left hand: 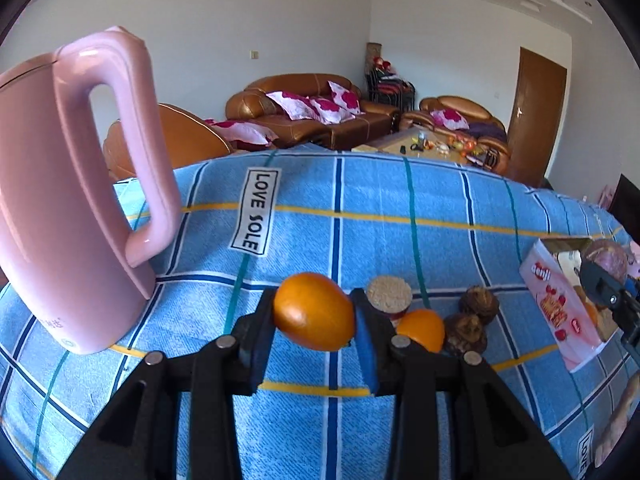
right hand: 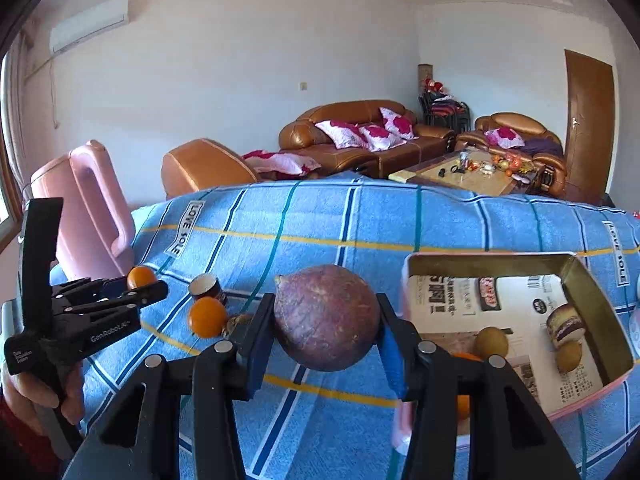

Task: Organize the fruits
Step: 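Carry the orange with the left tool toward the tin box while the right tool carries the passion fruit there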

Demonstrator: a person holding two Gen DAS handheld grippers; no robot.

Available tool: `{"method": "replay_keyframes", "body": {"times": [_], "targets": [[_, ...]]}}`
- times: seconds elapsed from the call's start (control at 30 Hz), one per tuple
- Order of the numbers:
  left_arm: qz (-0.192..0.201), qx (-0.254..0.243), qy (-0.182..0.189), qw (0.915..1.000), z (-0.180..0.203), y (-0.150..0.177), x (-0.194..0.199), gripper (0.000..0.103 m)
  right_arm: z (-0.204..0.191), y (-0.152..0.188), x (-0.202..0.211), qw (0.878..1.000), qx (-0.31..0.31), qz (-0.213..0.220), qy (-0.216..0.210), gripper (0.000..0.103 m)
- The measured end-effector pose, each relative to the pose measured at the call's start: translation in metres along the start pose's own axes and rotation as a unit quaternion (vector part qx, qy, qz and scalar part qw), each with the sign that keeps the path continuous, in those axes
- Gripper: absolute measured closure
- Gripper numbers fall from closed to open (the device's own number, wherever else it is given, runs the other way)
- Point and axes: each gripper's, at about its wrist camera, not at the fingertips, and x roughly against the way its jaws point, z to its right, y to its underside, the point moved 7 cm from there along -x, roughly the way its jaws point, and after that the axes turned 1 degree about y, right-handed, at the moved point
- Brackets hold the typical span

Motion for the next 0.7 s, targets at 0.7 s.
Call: {"method": "replay_keyframes", "body": {"times": [0.7], "targets": [[0.056, -0.053, -0.078, 0.9939, 0.049, 0.003, 0.017, 0.065, -0.006, 0.015, 0.013, 0.998, 0.036, 0.020, 0.037, 0.053]]}}
